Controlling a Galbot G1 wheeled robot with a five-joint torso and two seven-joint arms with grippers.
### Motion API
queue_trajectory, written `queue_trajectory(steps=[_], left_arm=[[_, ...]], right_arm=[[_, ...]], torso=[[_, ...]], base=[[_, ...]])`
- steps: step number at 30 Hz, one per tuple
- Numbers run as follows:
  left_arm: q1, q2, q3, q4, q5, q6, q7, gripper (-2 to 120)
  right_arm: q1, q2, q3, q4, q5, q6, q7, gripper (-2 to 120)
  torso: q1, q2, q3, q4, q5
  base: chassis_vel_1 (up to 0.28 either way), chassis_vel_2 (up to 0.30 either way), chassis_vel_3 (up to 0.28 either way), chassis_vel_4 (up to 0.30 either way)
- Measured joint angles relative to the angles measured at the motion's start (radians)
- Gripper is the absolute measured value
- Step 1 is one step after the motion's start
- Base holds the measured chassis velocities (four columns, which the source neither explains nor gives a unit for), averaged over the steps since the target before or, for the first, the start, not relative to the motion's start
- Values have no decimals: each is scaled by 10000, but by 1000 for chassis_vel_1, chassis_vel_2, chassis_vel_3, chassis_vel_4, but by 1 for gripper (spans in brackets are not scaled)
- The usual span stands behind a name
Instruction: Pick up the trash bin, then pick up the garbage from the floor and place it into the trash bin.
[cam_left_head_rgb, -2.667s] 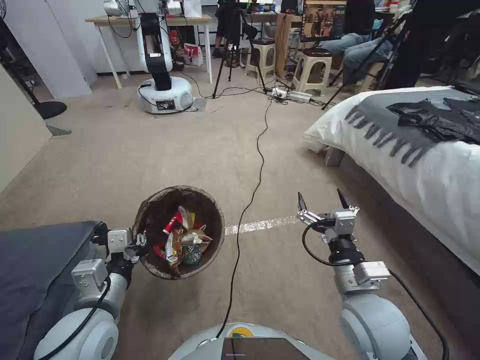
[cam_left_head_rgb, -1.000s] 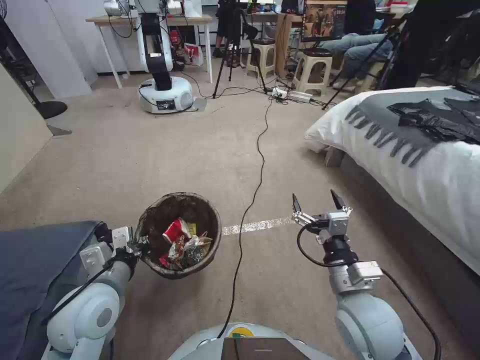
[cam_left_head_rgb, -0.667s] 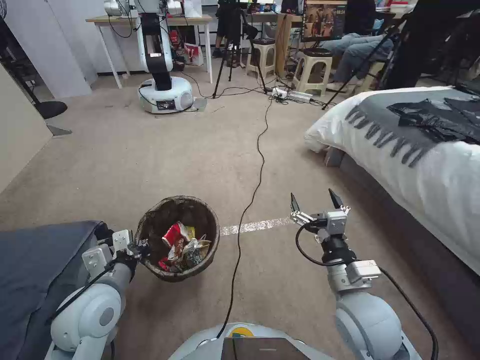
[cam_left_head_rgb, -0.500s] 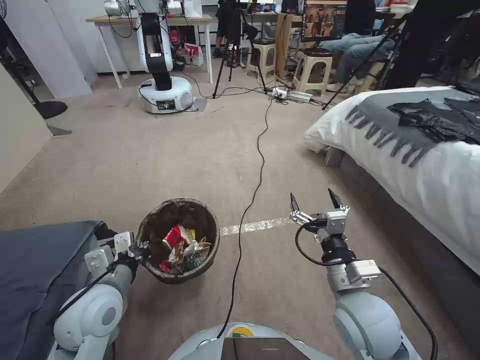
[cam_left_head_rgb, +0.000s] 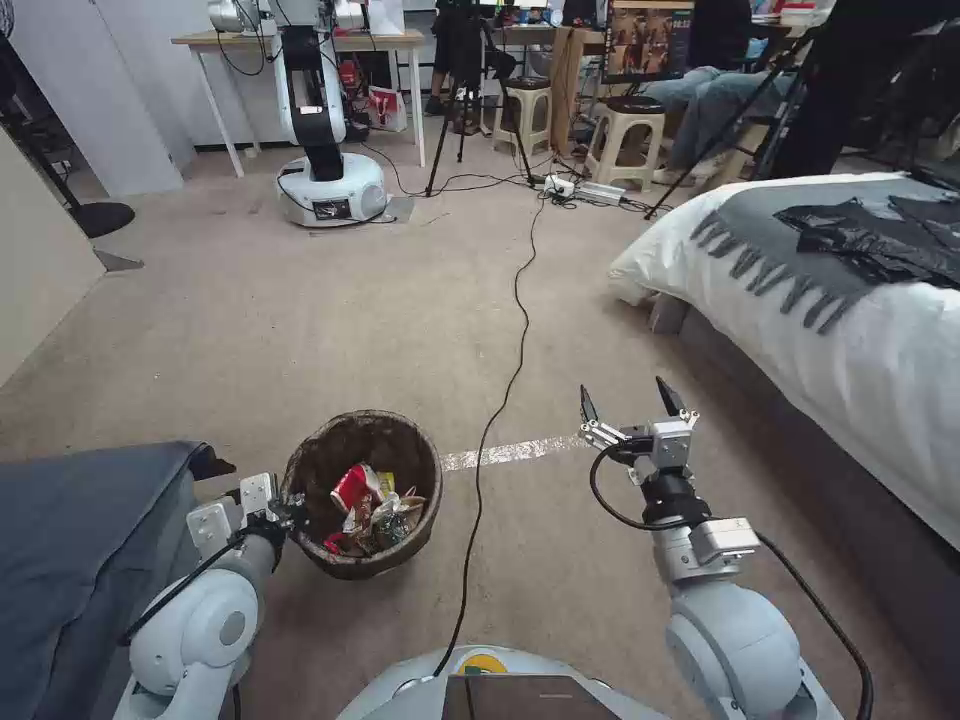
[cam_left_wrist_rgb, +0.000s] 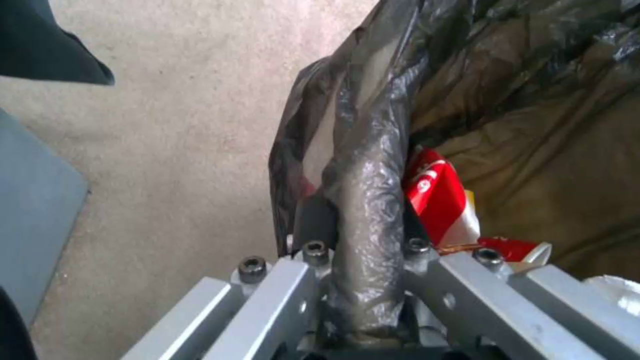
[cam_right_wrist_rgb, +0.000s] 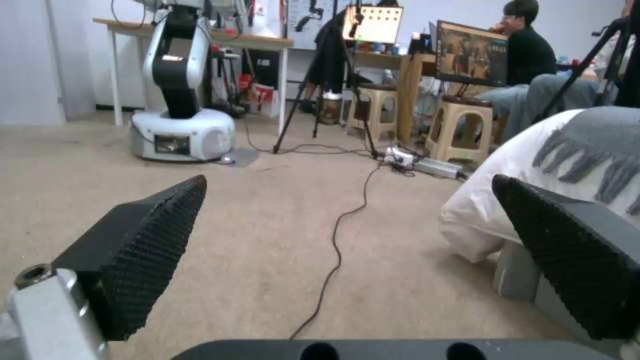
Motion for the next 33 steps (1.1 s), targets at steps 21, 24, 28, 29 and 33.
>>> queue_trajectory(steps=[21, 24, 28, 29, 33], left_arm=[[-122, -30, 315, 571, 171, 0, -4, 3], [-131, -29, 319, 600, 182, 0, -6, 3], [-151, -29, 331, 663, 206, 0, -11, 3], [-152, -29, 335, 672, 212, 1, -12, 3], [-187, -35, 381, 785, 270, 1, -32, 3]], right_arm=[[15, -13, -44, -14, -5, -4, -1, 100], [16, -12, -69, -16, -9, -4, -2, 100], [17, -12, -93, -17, -12, -4, -6, 100], [19, -13, -94, -17, -13, -4, -6, 100], [17, -13, -95, -17, -19, 0, -7, 100]], torso=[[0, 0, 0, 0, 1], [0, 0, 0, 0, 1], [0, 0, 0, 0, 1], [0, 0, 0, 1, 1], [0, 0, 0, 1, 0]], base=[[0, 0, 0, 0], [0, 0, 0, 0], [0, 0, 0, 0], [0, 0, 0, 0], [0, 0, 0, 0]])
